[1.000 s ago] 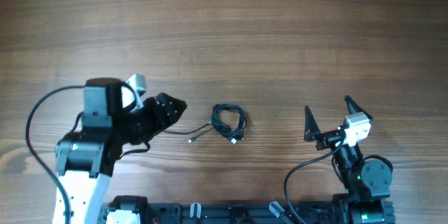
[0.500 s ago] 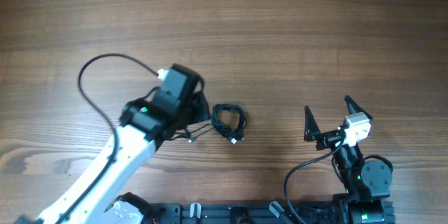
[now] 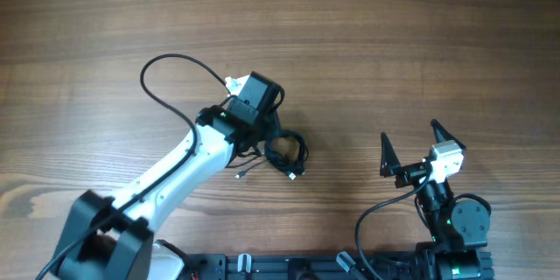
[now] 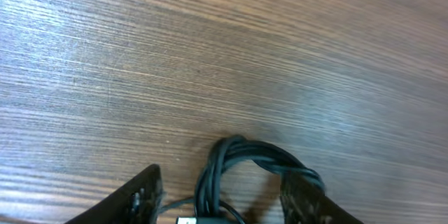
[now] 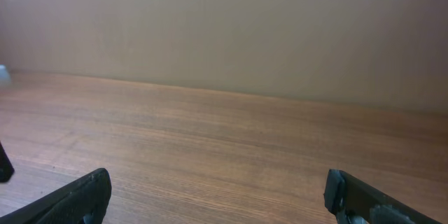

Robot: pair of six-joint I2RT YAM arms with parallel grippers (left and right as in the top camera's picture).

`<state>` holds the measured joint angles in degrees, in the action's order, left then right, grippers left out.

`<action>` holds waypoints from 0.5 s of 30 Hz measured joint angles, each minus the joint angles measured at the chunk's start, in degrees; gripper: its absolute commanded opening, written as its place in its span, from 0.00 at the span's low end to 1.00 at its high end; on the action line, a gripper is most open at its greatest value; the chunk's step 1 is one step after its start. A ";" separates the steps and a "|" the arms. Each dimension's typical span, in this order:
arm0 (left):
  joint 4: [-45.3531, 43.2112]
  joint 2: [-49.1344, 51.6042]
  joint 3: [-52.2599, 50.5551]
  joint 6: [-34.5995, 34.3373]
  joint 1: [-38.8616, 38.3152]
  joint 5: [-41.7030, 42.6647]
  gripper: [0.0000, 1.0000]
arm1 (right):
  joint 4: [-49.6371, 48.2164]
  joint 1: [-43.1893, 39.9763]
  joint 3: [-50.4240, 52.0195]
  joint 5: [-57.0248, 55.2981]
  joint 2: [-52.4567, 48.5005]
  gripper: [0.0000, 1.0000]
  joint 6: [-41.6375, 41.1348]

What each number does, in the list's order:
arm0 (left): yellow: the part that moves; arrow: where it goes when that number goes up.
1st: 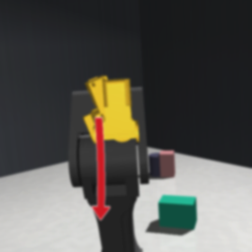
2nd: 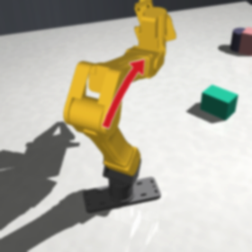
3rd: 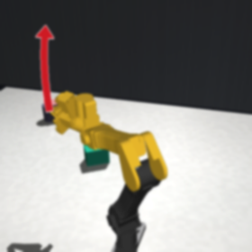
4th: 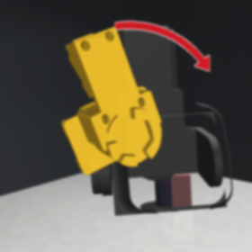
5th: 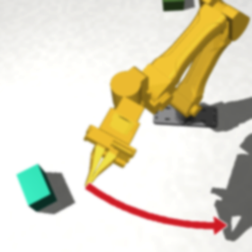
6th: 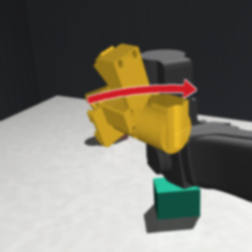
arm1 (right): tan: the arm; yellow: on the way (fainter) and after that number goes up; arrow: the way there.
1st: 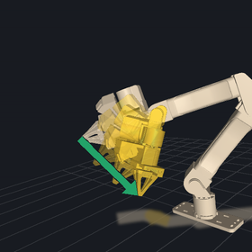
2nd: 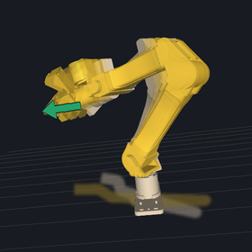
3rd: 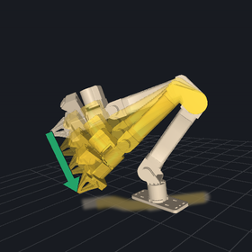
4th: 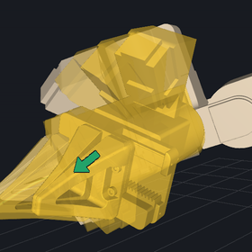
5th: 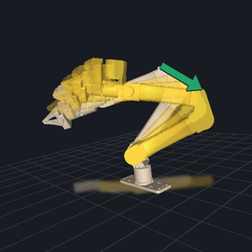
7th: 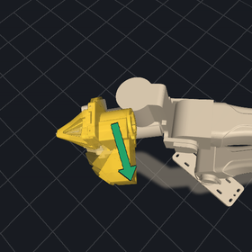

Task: Untangle cables
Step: 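Lower the left gripper and grasp the black cable coil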

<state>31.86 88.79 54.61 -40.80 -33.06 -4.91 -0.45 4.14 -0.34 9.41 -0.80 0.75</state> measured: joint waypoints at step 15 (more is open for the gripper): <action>-0.83 5.57 0.00 0.07 -1.18 0.44 0.48 | 0.00 0.00 0.00 0.00 0.00 1.00 0.02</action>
<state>31.03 94.37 54.61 -40.73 -34.24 -4.47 -0.45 4.14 -0.34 9.41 -0.80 0.78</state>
